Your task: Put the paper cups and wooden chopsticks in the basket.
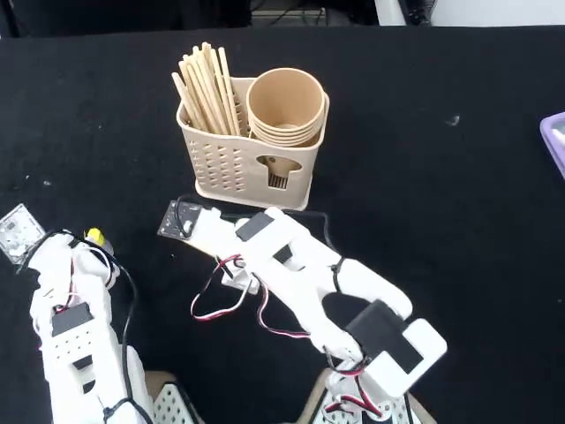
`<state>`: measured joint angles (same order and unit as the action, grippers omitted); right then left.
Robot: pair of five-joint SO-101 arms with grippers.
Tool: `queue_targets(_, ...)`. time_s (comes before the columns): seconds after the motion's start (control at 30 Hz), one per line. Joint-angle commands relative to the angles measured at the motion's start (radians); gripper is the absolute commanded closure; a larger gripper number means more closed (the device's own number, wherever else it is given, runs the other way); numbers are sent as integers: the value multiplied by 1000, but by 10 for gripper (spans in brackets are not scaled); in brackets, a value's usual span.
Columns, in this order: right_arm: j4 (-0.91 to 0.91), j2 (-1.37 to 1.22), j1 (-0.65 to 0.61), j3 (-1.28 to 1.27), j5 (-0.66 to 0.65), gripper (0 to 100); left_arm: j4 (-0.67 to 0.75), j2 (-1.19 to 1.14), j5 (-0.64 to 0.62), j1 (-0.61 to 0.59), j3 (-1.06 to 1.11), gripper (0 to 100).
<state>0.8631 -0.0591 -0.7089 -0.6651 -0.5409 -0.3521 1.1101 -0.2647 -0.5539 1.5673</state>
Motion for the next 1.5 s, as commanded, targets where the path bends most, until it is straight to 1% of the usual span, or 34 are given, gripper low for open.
queue_targets(0.0,-6,-4,-14,18,-6,988,15,14,-12,-10,-71,837)
queue_targets(0.33,-6,-13,-14,31,-3,980,15,14,-12,-10,-71,837)
queue_targets(0.47,-3,-15,-14,35,-3,866,15,14,-12,-10,-71,837)
queue_targets(0.53,12,-15,-14,38,-5,844,15,14,-12,-12,-71,837)
queue_targets(0.67,25,-16,-14,36,-6,890,17,14,-12,-12,-71,837)
queue_targets(0.87,97,-87,-15,96,-6,896,17,14,-12,-15,-71,837)
queue_targets(0.9,107,-101,-15,108,-6,915,17,14,-12,-16,-71,837)
queue_targets(0.97,121,-117,-17,128,-6,991,17,14,-12,-16,-71,837)
queue_targets(1.07,140,-111,-12,136,-6,989,17,14,-12,-16,-71,837)
queue_targets(1.17,210,-15,23,166,-6,988,17,14,-12,-16,-71,837)
queue_targets(1.27,298,185,71,211,-3,988,17,14,-12,-16,-71,837)
queue_targets(1.37,350,414,69,232,3,988,17,14,-12,-16,-71,837)
queue_targets(1.47,353,625,48,236,25,988,17,14,-12,-16,-71,837)
